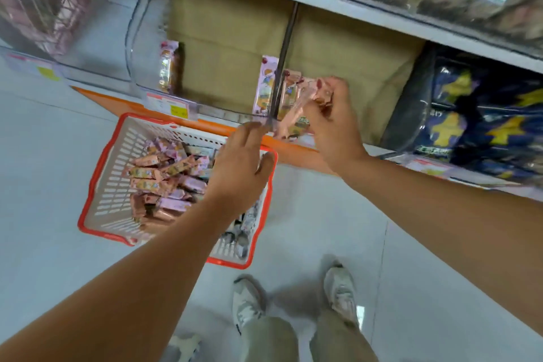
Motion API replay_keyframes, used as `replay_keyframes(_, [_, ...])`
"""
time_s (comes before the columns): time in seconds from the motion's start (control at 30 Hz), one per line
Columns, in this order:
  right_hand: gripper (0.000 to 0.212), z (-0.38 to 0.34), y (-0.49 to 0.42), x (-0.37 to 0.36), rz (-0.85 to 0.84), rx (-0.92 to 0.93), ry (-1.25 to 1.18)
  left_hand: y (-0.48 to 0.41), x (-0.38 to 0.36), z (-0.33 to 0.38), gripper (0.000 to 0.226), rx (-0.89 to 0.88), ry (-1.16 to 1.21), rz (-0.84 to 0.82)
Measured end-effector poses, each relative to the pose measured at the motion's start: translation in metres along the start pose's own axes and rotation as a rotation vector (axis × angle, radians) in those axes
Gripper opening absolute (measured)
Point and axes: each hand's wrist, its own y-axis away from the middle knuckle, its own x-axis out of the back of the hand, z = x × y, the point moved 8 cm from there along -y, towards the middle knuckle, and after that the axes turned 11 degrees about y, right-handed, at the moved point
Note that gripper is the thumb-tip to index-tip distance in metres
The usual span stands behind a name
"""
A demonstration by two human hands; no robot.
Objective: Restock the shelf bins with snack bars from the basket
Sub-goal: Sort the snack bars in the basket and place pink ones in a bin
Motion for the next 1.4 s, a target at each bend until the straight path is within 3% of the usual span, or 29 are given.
replay_keyframes(0.1, [0.038, 0.023, -0.027, 0.045, 0.183, -0.045, 0.018, -0.016, -0.028, 0.022, 0.06, -0.05, -0.293, -0.088])
replay_keyframes(0.2, [0.044, 0.039, -0.048, 0.074, 0.24, -0.061, 0.1, -0.028, -0.057, 0.022, 0.071, 0.046, -0.483, -0.191])
replay_keyframes(0.6, [0.048, 0.088, -0.087, 0.021, -0.223, -0.065, 0.398, -0.029, -0.073, 0.025, 0.08, 0.266, -0.593, -0.223])
replay_keyframes(0.93, [0.064, 0.106, -0.074, 0.013, -0.344, -0.125, 0.563, -0.027, -0.075, 0.024, 0.083, 0.317, -0.582, -0.2])
replay_keyframes(1.1, [0.042, 0.103, -0.068, 0.014, -0.363, -0.121, 0.447, -0.026, -0.074, 0.024, 0.082, 0.324, -0.537, -0.141])
replay_keyframes(1.4, [0.04, 0.101, -0.046, 0.006, -0.533, -0.026, 0.438, -0.028, -0.072, 0.022, 0.083, 0.368, -0.56, -0.165])
